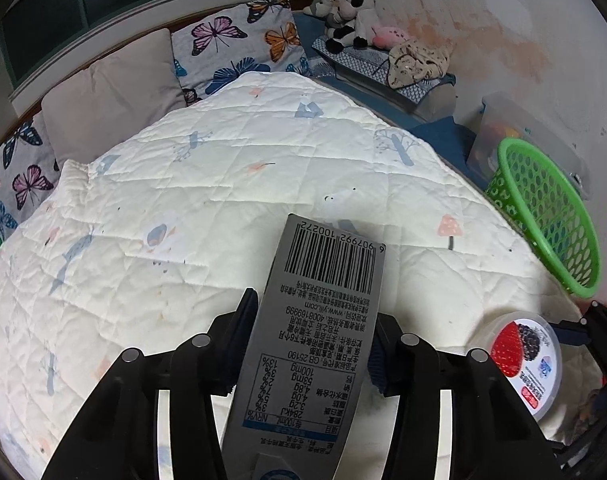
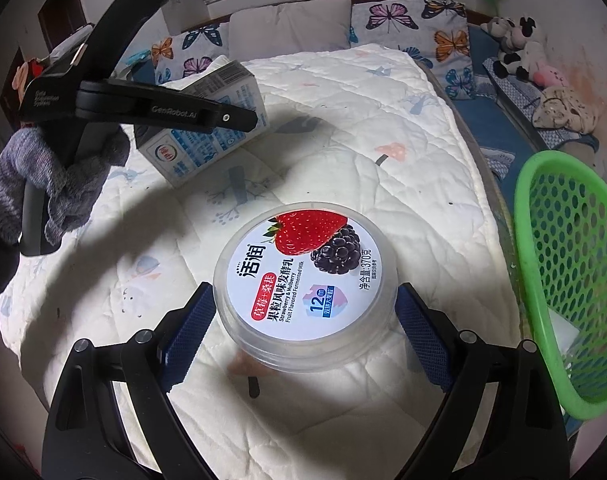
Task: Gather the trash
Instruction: 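Lift the yogurt tub with the right tool into the green basket and open it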
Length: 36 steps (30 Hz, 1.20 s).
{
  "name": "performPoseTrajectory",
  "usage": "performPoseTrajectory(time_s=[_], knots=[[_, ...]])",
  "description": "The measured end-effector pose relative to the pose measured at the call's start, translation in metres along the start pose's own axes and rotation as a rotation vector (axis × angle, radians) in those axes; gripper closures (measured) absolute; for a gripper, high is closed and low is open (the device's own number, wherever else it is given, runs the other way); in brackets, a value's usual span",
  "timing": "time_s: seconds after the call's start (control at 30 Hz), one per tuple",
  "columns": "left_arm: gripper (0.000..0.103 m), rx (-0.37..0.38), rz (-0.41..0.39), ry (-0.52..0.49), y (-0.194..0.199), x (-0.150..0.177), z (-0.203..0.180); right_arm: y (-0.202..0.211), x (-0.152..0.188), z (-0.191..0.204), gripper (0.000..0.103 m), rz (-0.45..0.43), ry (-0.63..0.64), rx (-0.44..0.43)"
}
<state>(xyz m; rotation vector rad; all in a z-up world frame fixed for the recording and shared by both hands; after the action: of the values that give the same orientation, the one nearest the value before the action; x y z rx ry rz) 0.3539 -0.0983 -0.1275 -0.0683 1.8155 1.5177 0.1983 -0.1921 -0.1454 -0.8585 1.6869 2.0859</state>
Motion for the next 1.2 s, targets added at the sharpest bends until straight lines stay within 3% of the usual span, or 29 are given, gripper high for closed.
performPoseTrajectory(time_s=[0.3, 0.73, 1.2], knots=[[0.056, 0.009, -0.029, 0.087, 0.023, 0.020, -0.007, 0.012, 0.005, -0.003, 0.014, -0.014, -0.023, -0.016], [0.056, 0.034, -0.077, 0.117, 0.057, 0.032, -0.049, 0.050, 0.010, -0.025, 0.014, -0.076, -0.066, 0.004], [0.056, 0.086, -0.086, 0.092, 0.069, 0.023, -0.103, 0.082, 0.017, -0.102, 0.014, -0.131, -0.179, 0.104]])
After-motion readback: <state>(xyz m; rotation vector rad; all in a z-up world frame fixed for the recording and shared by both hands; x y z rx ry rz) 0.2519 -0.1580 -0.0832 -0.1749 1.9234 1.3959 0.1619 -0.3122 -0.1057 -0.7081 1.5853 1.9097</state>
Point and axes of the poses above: each gripper's, at about its wrist camera, not at the fingertips, and y roughly against the way its jaws point, z to its left, x to its underside, the point moved 9 cm from there along -y, roughly the way its jaws point, and after that the axes turned 2 degrees about y, right-handed, at the moved point
